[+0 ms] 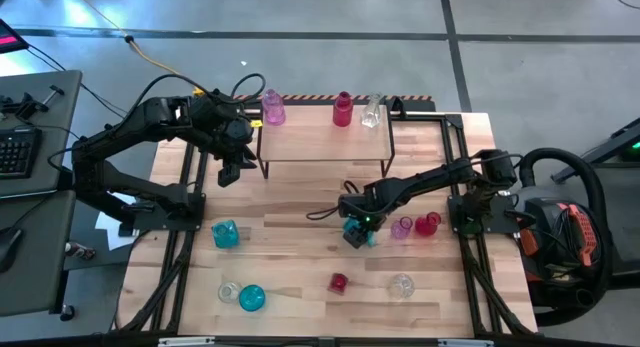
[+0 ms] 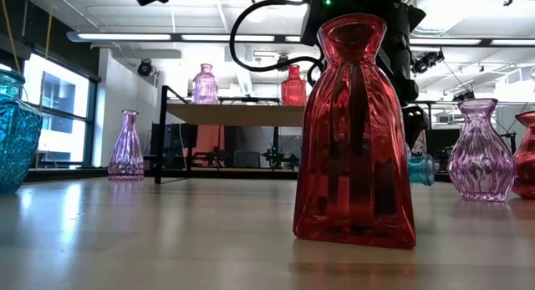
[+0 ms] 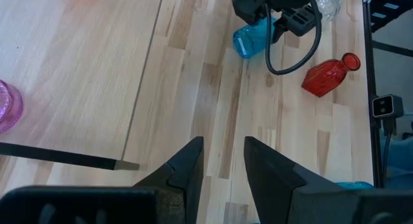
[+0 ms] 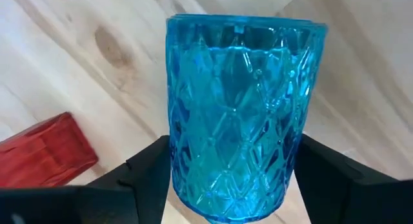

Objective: Sort vases onto shelf
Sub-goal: Put the bottom right blue vase on the shelf

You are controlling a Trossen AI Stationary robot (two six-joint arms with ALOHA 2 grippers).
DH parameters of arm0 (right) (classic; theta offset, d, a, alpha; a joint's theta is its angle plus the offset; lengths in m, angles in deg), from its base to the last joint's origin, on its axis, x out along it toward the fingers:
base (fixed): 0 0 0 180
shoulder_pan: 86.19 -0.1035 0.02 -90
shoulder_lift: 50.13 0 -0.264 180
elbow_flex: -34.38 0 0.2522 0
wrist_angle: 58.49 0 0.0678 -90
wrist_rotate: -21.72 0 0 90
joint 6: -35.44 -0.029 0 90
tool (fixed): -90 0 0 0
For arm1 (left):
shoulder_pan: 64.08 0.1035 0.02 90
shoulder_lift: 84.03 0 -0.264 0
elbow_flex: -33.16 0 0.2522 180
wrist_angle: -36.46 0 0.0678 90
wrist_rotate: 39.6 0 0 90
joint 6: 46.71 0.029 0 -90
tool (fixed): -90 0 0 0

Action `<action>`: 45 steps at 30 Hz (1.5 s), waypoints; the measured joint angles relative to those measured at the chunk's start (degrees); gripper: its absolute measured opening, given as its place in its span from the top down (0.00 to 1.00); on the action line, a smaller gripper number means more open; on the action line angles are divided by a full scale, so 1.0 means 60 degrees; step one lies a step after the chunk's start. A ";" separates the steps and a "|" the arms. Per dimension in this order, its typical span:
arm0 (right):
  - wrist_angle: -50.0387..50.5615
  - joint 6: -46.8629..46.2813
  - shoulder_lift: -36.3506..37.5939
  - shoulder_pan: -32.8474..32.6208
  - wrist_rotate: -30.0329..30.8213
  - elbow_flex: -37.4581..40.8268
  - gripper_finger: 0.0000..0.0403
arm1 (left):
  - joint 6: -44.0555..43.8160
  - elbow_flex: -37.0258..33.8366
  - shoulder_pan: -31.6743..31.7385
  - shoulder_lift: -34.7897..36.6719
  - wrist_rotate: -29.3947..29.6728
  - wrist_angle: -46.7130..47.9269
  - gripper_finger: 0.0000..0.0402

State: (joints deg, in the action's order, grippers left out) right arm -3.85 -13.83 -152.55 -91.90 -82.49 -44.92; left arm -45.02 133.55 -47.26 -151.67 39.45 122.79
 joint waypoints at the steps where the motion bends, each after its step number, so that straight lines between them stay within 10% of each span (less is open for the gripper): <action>1: 0.0002 0.0000 0.0013 0.0016 -0.0080 0.0002 0.39 | 0.0000 0.0000 0.0001 0.0000 0.0000 -0.0001 0.74; 22: -0.1560 -0.1498 0.1065 0.0691 -0.1104 0.0007 0.40 | 0.0000 0.0000 0.0003 0.0000 0.0000 -0.0001 0.74; 45: -0.1345 -0.3973 0.1112 0.1144 -0.5507 0.0007 0.40 | 0.0000 0.0000 0.0003 0.0001 0.0000 -0.0001 0.74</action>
State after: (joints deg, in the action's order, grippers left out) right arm -11.92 -37.67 -145.88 -85.04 -115.54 -44.87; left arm -45.02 133.55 -47.25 -151.66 39.45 122.79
